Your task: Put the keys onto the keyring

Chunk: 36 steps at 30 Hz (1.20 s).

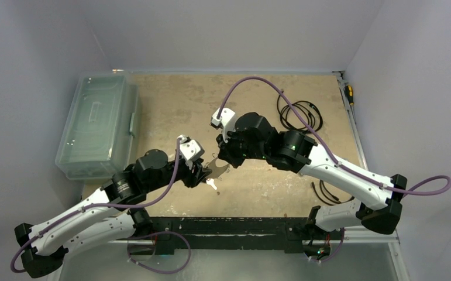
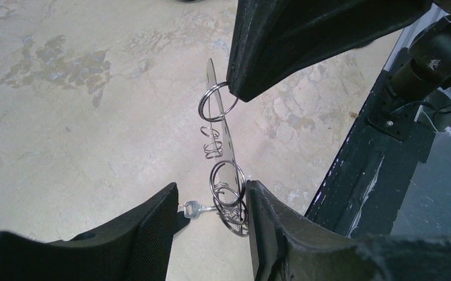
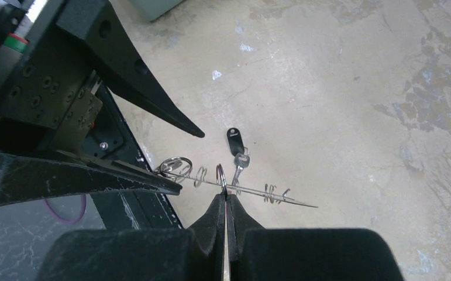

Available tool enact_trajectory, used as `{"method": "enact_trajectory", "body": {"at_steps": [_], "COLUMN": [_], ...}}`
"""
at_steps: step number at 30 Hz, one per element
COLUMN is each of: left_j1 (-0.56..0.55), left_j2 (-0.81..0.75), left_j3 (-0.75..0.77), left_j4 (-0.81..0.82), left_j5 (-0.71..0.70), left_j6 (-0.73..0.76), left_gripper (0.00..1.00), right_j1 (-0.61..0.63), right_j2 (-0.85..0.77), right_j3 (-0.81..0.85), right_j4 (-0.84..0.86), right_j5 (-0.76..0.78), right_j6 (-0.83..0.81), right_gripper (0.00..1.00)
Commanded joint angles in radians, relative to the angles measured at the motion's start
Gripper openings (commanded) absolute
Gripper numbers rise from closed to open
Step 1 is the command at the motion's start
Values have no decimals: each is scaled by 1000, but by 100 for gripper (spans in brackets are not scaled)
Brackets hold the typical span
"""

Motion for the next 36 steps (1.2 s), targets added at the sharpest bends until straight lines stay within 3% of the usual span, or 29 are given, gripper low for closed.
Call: {"method": "enact_trajectory", "body": {"at_steps": [1, 10, 23, 36], "left_j1": [-2, -2, 0, 0], "left_j2": [-36, -150, -35, 11], "left_j3": [48, 57, 62, 54], "left_j4": [-6, 107, 167, 167], "left_j5": [14, 20, 101, 103], "left_j6": [39, 29, 98, 105], "left_gripper": [45, 46, 44, 33], "right_j1": [-4, -4, 10, 38], "right_j2": [12, 19, 14, 9], "right_j3": [77, 90, 105, 102], "right_j4": [-39, -63, -83, -71], "right_j5": [-7, -7, -90, -124], "right_j6": [-28, -68, -116, -158], "right_gripper": [0, 0, 0, 0]}}
